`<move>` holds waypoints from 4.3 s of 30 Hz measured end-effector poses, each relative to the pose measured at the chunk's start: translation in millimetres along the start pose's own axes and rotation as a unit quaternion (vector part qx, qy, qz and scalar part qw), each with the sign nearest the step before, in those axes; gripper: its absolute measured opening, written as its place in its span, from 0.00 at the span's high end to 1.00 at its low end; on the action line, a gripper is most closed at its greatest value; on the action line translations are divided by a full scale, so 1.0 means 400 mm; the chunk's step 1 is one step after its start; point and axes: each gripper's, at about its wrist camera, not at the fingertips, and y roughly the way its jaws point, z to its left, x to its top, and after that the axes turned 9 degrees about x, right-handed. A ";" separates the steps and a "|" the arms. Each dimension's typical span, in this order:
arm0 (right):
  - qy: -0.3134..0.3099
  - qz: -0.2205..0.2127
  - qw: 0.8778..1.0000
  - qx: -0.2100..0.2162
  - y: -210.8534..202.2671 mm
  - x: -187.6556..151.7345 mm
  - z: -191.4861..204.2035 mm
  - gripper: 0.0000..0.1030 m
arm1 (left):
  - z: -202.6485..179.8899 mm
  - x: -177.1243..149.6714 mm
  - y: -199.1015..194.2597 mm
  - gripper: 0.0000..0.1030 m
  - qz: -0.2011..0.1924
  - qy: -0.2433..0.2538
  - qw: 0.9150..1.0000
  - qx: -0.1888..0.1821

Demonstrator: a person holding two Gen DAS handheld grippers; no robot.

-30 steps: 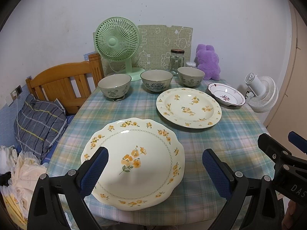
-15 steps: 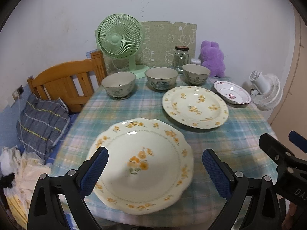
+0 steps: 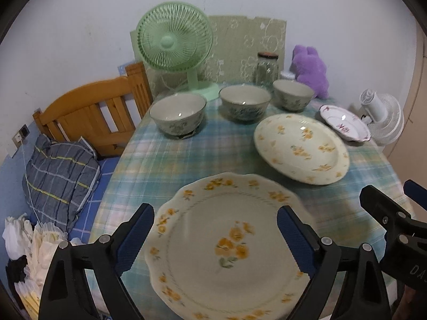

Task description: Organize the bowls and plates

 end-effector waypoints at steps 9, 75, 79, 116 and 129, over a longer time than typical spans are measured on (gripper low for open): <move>0.017 0.051 0.998 -0.010 0.139 -0.014 0.089 0.06 | 0.040 -0.011 0.141 0.13 0.059 0.040 0.997 -0.014; 0.046 0.166 0.984 -0.044 0.153 -0.018 -0.254 0.37 | -0.350 0.013 0.092 0.29 0.134 0.029 0.987 -0.078; 0.056 0.162 0.984 -0.052 0.141 -0.018 -0.337 0.37 | -0.414 0.013 0.096 0.29 0.136 0.032 0.987 -0.080; 0.087 0.173 0.978 -0.078 0.186 -0.018 -0.611 0.36 | -0.637 0.032 0.154 0.11 0.154 0.055 0.985 -0.061; 0.082 0.119 0.988 -0.057 0.065 0.029 -0.508 0.21 | -0.523 0.055 0.057 0.03 0.121 0.063 0.987 -0.085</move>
